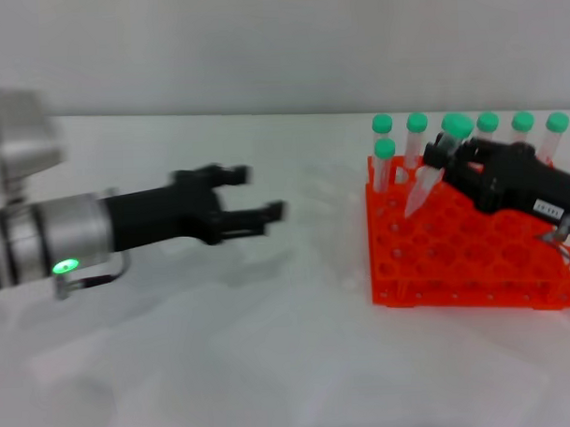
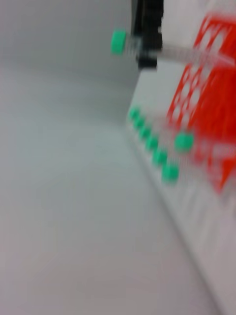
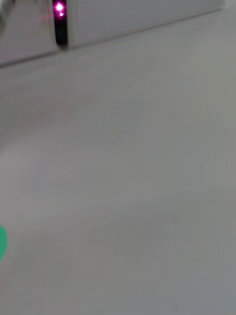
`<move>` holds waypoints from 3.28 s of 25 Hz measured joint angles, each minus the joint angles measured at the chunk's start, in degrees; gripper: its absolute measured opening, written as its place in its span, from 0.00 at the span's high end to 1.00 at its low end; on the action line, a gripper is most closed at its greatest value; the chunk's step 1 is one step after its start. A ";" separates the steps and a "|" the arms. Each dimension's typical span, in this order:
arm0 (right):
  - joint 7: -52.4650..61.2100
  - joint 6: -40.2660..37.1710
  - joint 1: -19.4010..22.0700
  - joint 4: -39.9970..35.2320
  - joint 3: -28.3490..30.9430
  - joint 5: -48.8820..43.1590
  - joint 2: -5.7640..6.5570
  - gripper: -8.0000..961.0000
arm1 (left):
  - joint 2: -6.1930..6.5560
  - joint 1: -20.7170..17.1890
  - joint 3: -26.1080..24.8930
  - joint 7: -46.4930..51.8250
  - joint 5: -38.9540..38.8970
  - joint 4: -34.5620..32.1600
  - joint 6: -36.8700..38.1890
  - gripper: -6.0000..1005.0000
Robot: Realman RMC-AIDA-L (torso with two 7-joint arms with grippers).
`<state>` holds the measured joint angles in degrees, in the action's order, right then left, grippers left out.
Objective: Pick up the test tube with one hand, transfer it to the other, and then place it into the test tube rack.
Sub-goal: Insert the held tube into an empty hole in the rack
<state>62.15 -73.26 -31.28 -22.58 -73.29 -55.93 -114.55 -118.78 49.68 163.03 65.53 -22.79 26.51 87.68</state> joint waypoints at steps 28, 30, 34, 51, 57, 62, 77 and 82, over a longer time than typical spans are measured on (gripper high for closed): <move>-7.67 14.24 -4.27 -1.04 -1.07 -0.27 -1.36 0.75 | -0.47 -26.49 -0.09 -27.78 -38.08 -13.67 2.34 0.11; -7.66 15.10 -4.64 -1.03 -0.91 -0.22 -1.37 0.75 | -0.51 -26.55 -0.09 -27.80 -38.08 -13.77 2.34 0.11; -7.63 16.60 -5.15 -1.03 -0.75 -0.01 -1.33 0.75 | -0.45 -26.70 -0.08 -27.82 -38.02 -14.24 2.35 0.11; -8.40 20.20 -7.78 1.73 -1.80 -0.39 -1.37 0.74 | -0.38 -26.31 -0.08 -28.09 -38.24 -14.30 2.28 0.11; -8.42 21.44 -7.88 1.76 -4.06 -0.49 -1.31 0.74 | -0.31 -26.27 -0.08 -28.16 -38.31 -14.30 2.28 0.11; -8.39 22.82 -8.08 1.62 -6.64 -0.55 -1.22 0.74 | -0.30 -26.30 -0.08 -28.17 -38.33 -14.30 2.32 0.11; -7.91 19.49 -5.39 -2.91 -6.95 -0.23 -0.91 0.55 | -0.26 -26.66 -0.08 -28.26 -38.31 -14.17 2.67 0.11; -7.89 18.88 -2.51 -5.94 -6.95 -0.31 -0.81 0.45 | -0.23 -26.41 -0.08 -28.27 -38.39 -14.06 3.48 0.11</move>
<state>54.25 -54.39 -33.79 -28.52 -80.24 -56.24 -115.37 -119.01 23.27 162.95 37.26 -61.19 12.45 91.16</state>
